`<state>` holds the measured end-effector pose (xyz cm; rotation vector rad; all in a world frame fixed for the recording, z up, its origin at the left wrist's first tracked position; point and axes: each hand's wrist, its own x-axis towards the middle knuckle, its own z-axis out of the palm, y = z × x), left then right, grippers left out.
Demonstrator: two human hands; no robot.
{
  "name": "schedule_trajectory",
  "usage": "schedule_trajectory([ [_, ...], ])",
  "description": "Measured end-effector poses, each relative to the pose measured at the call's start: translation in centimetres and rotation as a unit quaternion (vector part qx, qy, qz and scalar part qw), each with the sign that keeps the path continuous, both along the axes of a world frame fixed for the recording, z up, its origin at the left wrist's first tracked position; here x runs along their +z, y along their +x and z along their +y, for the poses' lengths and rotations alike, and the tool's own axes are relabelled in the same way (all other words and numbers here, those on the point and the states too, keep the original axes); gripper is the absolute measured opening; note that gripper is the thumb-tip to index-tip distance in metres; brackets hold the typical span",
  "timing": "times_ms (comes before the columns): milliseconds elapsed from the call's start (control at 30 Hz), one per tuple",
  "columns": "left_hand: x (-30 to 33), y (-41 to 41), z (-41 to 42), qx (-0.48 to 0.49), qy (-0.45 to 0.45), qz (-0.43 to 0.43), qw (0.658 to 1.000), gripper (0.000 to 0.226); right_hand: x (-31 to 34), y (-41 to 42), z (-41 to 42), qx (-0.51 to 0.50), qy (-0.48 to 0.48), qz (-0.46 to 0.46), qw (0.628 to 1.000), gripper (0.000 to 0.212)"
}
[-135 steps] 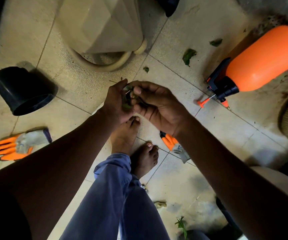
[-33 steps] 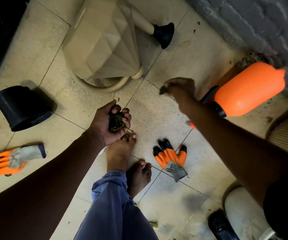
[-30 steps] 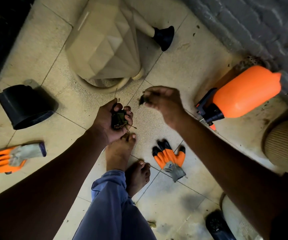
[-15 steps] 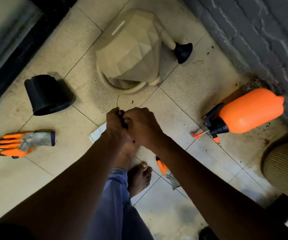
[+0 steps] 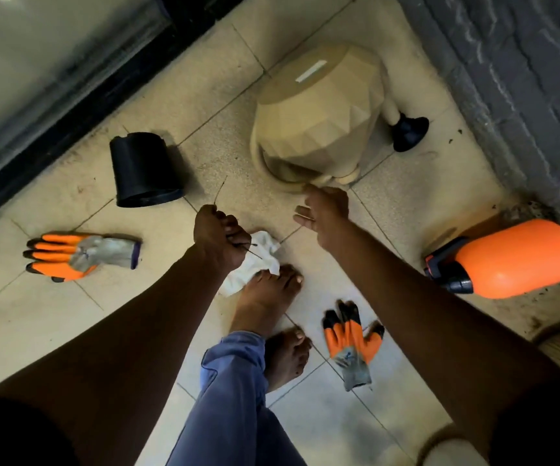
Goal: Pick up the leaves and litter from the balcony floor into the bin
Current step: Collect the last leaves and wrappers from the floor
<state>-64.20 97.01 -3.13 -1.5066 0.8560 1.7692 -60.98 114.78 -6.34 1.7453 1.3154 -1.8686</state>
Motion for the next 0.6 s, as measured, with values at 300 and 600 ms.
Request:
schedule_trajectory([
  [300, -0.2, 0.6, -4.0, 0.004, 0.069, -0.010, 0.998, 0.050, -5.6, -6.3, 1.8, -0.088, -0.089, 0.009, 0.992, 0.039],
  [600, -1.0, 1.8, -4.6, 0.001, 0.086, -0.019, 0.996, 0.046, -3.1, -13.7, 2.9, -0.052, -0.028, 0.062, 0.996, 0.014],
])
